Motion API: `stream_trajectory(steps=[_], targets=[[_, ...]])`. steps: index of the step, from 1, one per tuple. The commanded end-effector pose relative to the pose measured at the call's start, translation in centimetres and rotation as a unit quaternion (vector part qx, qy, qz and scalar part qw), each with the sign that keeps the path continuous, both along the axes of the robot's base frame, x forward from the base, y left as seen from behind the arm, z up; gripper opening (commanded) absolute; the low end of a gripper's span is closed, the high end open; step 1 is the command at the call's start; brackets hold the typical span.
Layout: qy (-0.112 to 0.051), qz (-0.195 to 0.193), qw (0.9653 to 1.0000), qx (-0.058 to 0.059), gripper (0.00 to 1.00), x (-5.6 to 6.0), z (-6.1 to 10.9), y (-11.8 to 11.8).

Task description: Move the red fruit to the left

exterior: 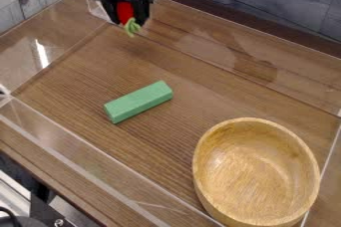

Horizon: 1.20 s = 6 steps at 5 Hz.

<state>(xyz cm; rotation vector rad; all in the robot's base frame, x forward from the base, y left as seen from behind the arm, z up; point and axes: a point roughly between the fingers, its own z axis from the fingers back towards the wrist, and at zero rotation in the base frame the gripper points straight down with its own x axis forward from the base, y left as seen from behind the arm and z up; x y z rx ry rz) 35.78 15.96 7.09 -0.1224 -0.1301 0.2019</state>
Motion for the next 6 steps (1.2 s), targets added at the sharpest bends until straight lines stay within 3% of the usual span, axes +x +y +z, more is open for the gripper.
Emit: stream_trajectory(steps=[1, 2, 3, 4, 6], targets=[[-0.027, 0.020, 0.9990, 0.030, 1.00, 1.1, 0.7, 2.0], [-0.016, 0.038, 0.9985, 0.036, 0.00, 1.2, -1.2, 2.8], [-0.012, 0.038, 0.9987, 0.032, 1.00, 1.3, -0.9, 2.8], [-0.009, 0.039, 0.9988, 0.028, 1.00, 1.3, -0.5, 2.7], [-0.016, 0.064, 0.9977, 0.018, 1.00, 0.0, 2.2, 2.4]])
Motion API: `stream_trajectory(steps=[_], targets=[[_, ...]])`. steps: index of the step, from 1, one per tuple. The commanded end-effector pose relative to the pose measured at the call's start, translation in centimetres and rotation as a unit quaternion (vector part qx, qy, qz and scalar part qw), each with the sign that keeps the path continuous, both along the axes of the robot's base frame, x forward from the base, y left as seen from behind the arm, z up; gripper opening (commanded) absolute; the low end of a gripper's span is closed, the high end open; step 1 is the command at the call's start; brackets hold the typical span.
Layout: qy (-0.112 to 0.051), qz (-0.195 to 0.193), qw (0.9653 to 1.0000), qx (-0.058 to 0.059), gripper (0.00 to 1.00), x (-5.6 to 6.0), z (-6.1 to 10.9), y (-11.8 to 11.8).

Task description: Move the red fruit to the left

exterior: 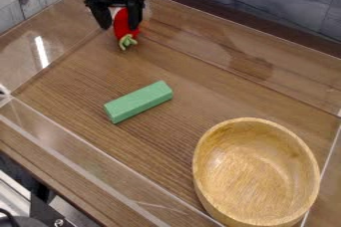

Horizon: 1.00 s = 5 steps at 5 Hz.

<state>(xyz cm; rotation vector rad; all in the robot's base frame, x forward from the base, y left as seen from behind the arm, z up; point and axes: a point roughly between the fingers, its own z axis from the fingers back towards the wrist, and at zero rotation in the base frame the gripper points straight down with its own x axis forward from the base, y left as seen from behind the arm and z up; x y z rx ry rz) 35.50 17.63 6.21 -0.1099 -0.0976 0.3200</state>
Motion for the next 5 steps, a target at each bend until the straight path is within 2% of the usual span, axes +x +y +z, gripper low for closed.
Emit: stream_trajectory(steps=[1, 2, 4, 5], targets=[[-0.042, -0.011, 0.9989, 0.016, 1.00, 0.4, 3.8, -0.5], [-0.048, -0.030, 0.9983, 0.013, 1.00, 0.6, 4.3, -1.6], [-0.056, -0.078, 0.9954, 0.008, 1.00, 1.3, 3.8, -4.6], [-0.057, -0.050, 0.9971, 0.011, 1.00, 1.4, 3.6, -3.6]])
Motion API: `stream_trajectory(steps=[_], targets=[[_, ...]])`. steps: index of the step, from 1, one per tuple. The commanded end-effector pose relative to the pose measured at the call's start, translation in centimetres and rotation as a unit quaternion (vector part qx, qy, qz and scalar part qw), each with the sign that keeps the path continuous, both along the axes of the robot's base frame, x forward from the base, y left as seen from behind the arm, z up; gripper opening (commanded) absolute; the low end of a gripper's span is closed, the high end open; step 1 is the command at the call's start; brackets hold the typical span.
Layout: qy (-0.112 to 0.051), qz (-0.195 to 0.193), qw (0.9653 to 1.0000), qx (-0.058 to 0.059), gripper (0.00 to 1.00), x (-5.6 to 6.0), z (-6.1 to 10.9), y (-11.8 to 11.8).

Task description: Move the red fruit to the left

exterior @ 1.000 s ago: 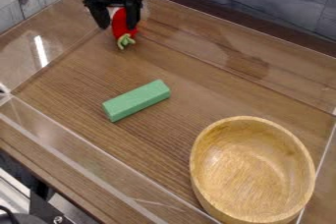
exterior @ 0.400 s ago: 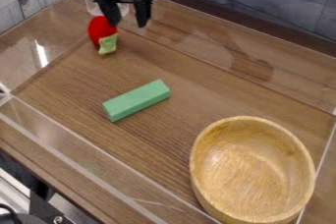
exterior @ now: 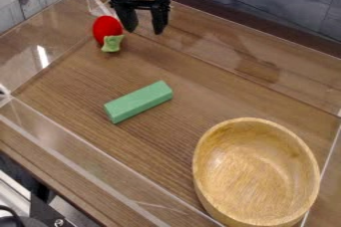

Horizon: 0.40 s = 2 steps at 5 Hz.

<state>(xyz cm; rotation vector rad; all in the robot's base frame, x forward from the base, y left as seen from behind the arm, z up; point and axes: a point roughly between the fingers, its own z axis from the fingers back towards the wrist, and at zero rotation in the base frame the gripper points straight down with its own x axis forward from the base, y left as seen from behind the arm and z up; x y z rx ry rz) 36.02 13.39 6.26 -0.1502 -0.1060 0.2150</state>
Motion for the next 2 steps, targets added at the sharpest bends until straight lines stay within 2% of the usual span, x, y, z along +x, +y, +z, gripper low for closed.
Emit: stream_trajectory(steps=[1, 2], targets=[[-0.050, 0.033, 0.9978, 0.028, 1.00, 1.0, 3.6, 1.8], [-0.046, 0.028, 0.9979, 0.035, 1.00, 1.5, 2.7, 3.2]])
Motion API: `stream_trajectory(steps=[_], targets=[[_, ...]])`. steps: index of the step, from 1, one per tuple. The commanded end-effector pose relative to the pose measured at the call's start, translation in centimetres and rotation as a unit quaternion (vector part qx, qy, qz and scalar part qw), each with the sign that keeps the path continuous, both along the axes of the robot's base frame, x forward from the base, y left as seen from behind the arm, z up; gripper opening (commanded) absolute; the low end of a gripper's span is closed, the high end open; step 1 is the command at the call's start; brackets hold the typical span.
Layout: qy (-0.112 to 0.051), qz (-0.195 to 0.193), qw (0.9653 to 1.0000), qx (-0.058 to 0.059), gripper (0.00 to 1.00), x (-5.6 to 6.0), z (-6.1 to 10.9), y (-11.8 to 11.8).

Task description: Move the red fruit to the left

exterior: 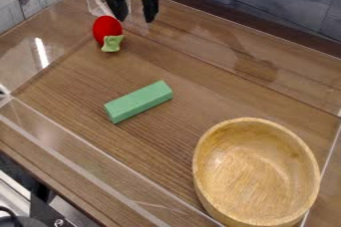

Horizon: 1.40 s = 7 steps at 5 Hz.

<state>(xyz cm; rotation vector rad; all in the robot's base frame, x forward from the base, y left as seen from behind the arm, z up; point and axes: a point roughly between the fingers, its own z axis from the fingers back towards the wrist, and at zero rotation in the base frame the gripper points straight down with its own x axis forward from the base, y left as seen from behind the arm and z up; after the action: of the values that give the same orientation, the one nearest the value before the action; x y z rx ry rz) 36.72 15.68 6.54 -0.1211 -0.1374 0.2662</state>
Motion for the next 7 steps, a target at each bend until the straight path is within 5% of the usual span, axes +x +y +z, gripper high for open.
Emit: stream_trajectory(steps=[1, 2, 3, 5, 7], targets=[[-0.026, -0.009, 0.9993, 0.027, 1.00, 0.9, 1.2, 1.6], [-0.016, 0.014, 0.9993, 0.032, 1.00, 0.9, -1.8, 1.5], [-0.010, 0.036, 0.9988, 0.033, 0.00, 0.5, -3.3, 1.3], [-0.009, 0.048, 0.9985, 0.024, 0.00, 0.1, -1.6, 2.2], [-0.021, 0.052, 0.9984, -0.003, 0.00, 0.9, 2.5, 2.1]])
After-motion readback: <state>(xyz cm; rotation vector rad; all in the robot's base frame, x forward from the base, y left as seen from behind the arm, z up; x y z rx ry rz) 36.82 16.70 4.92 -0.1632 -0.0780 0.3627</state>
